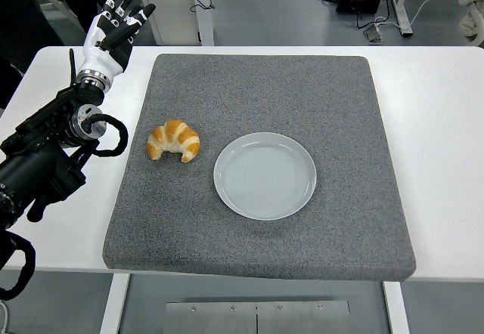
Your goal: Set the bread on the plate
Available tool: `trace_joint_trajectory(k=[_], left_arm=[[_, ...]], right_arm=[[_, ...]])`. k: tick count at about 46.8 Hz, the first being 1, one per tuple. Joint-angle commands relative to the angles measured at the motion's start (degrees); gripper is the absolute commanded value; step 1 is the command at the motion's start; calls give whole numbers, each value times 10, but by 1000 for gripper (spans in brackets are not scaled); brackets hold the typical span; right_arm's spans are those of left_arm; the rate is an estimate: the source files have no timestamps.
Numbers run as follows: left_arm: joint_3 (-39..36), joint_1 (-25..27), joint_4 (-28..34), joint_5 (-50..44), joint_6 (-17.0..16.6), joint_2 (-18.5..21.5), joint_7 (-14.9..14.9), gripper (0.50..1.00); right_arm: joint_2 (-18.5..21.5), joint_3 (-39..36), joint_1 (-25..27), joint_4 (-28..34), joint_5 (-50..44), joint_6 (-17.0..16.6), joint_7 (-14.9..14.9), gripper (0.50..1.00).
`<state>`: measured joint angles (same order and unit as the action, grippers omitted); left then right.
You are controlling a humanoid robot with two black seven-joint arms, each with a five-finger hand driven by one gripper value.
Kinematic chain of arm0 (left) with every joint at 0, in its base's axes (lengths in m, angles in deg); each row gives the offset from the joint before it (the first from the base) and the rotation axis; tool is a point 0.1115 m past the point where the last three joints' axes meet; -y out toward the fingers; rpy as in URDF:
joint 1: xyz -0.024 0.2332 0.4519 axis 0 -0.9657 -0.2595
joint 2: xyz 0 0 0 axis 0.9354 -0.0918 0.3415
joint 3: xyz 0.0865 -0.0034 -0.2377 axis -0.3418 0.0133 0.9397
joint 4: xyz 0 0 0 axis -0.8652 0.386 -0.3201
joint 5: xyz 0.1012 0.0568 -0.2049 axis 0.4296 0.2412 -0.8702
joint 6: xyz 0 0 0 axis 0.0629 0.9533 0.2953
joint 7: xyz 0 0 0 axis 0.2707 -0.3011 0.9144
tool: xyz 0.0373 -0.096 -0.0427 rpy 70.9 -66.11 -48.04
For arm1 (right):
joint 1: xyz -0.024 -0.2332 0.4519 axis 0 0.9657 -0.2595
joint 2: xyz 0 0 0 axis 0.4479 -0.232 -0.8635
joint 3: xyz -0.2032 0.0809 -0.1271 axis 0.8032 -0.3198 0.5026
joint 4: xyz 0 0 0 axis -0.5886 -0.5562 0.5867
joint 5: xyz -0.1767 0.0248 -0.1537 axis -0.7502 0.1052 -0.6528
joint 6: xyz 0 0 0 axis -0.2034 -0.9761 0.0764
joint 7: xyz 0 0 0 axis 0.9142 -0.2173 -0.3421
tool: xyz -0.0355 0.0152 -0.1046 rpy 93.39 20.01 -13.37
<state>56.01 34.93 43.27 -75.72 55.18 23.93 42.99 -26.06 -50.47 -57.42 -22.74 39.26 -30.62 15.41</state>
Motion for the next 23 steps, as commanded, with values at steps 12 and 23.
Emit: trace_joint_trajectory(k=[12,23], left_arm=[[0,4,-9,-6,-2,8,2,977],[-2,4,-21,-4,3,12,3,977]], right_arm=[[0,0,0,0,0,0,0,1000],[0,0,0,0,0,0,0,1000]])
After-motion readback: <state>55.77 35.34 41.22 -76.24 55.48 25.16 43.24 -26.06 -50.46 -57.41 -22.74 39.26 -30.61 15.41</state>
